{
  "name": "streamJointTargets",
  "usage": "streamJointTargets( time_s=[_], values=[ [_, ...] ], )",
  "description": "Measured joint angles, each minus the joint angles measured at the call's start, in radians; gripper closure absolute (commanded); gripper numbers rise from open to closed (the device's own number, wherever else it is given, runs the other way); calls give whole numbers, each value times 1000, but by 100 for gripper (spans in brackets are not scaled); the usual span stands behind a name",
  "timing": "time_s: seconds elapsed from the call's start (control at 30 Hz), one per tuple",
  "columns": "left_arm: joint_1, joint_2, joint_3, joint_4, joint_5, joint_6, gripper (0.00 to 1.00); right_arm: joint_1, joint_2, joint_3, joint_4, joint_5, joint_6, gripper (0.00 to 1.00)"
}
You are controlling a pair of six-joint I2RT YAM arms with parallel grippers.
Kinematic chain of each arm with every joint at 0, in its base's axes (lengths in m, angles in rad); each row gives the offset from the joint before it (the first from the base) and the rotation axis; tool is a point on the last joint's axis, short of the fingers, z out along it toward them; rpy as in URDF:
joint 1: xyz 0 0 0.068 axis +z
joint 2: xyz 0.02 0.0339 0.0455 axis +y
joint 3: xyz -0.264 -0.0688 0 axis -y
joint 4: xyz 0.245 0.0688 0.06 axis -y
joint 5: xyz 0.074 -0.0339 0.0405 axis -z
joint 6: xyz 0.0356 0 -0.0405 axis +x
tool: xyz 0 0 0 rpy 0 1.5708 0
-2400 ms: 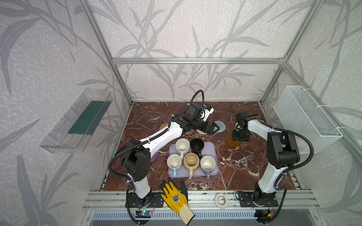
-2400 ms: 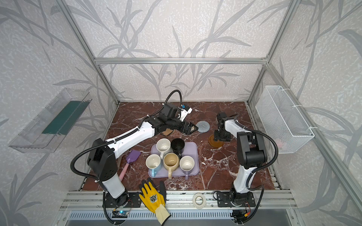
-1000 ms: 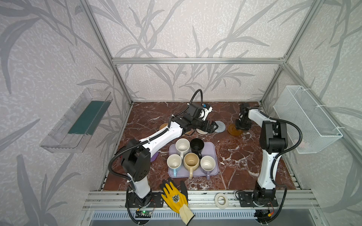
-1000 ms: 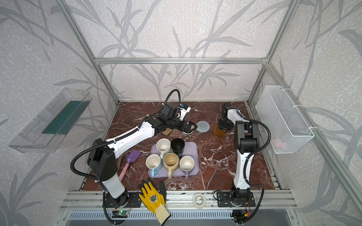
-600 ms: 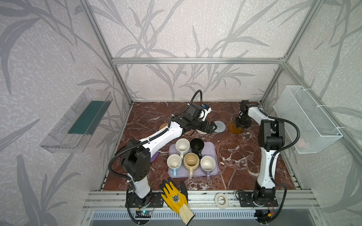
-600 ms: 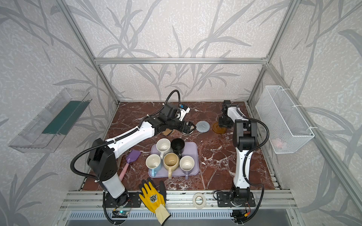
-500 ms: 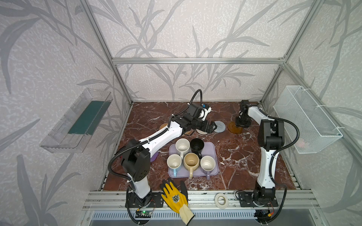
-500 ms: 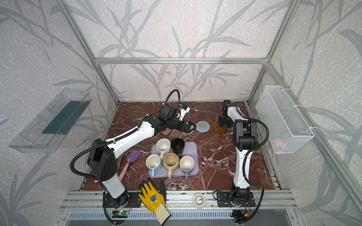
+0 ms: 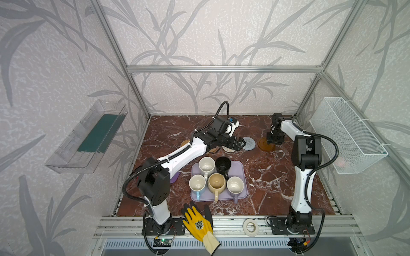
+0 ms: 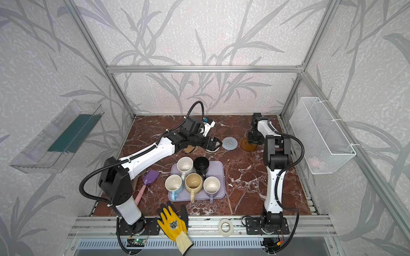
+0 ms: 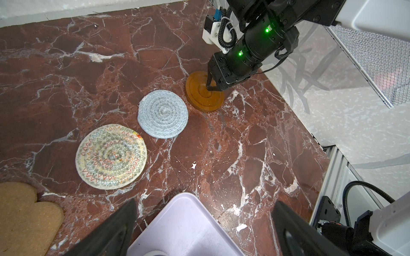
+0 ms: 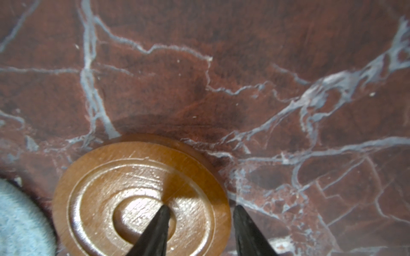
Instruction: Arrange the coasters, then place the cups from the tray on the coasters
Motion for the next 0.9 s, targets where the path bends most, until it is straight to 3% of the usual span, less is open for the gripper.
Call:
streamJointTargets(
  time_s=[0.27,0.53,0.8,0.9],
  values=[
    [0,0,0,0,-1,0,2,0,-50,-75,68,-6,-1,29],
    [0,-12,0,-32,-48,-13,1,56,-266,-178,112,4,-13,1],
    [2,-98,39,-133,-113,-112,1,181,-562,-268,98,18,-34,1],
    [2,-158,43,-180,-134,-138,1,213,-687,-344,97,-45,-21,1]
  ],
)
